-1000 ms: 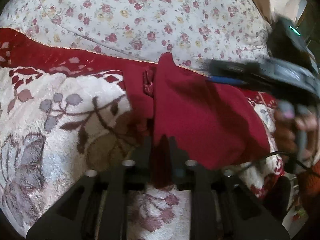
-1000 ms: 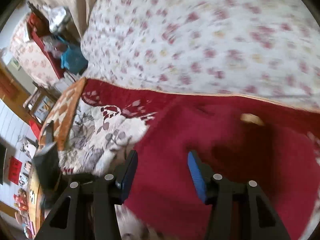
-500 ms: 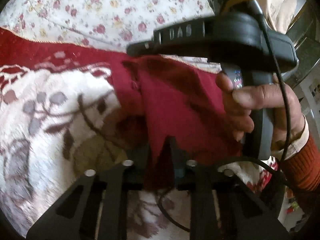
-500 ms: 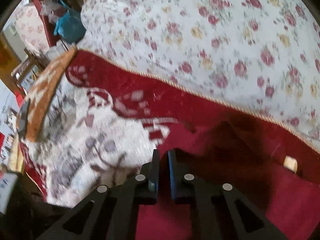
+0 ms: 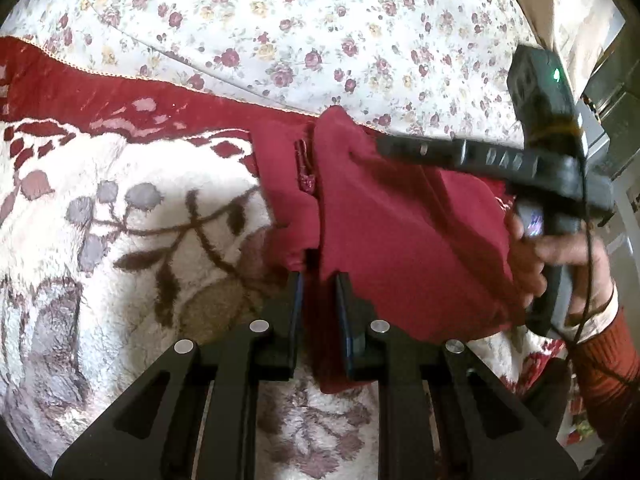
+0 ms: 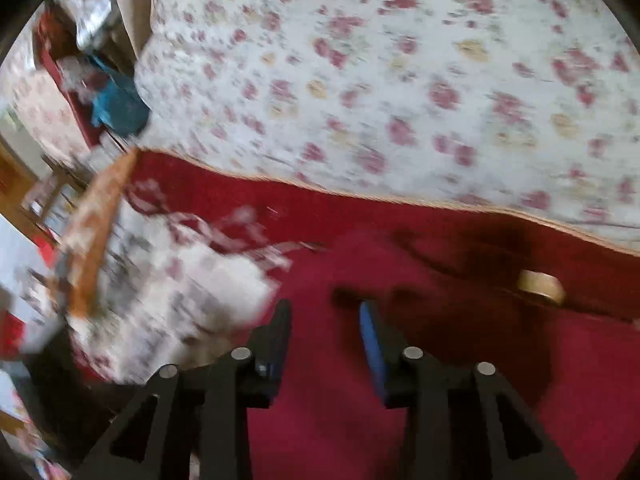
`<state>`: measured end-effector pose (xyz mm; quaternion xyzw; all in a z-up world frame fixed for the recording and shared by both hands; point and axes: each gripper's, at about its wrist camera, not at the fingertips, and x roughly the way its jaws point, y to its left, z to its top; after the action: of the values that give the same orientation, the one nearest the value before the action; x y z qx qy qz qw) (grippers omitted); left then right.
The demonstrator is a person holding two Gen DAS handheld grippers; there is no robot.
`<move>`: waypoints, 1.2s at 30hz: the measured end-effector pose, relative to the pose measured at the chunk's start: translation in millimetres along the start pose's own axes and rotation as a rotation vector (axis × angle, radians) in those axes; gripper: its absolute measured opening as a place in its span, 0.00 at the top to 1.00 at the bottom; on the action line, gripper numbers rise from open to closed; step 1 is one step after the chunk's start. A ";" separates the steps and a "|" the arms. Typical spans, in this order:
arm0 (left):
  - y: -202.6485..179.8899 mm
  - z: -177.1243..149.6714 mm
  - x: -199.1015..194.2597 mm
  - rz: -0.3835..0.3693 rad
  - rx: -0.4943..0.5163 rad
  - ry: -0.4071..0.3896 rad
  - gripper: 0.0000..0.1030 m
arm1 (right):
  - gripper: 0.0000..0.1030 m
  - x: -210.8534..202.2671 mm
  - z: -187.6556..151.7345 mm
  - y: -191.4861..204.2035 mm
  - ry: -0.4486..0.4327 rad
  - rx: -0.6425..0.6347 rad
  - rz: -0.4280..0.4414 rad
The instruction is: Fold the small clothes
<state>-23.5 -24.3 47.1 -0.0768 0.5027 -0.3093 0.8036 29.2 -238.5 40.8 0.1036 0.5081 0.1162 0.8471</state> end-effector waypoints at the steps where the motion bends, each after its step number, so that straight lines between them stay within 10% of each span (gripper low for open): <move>1: -0.6 0.0 1.1 0.005 -0.001 0.002 0.85 | 0.67 3.9 -1.2 -0.2 0.005 -0.005 -0.010; 7: -7.1 -2.7 1.4 0.074 0.033 -0.022 0.79 | 0.67 59.6 0.8 19.6 0.044 -0.048 -0.041; 36: -7.0 1.0 3.9 0.169 0.059 -0.074 0.59 | 0.45 77.2 16.0 23.1 -0.030 -0.011 -0.098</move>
<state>-24.4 -32.3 47.6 -0.0218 0.4681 -0.2520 0.8467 76.5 -194.1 -9.6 0.0758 0.4990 0.0758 0.8599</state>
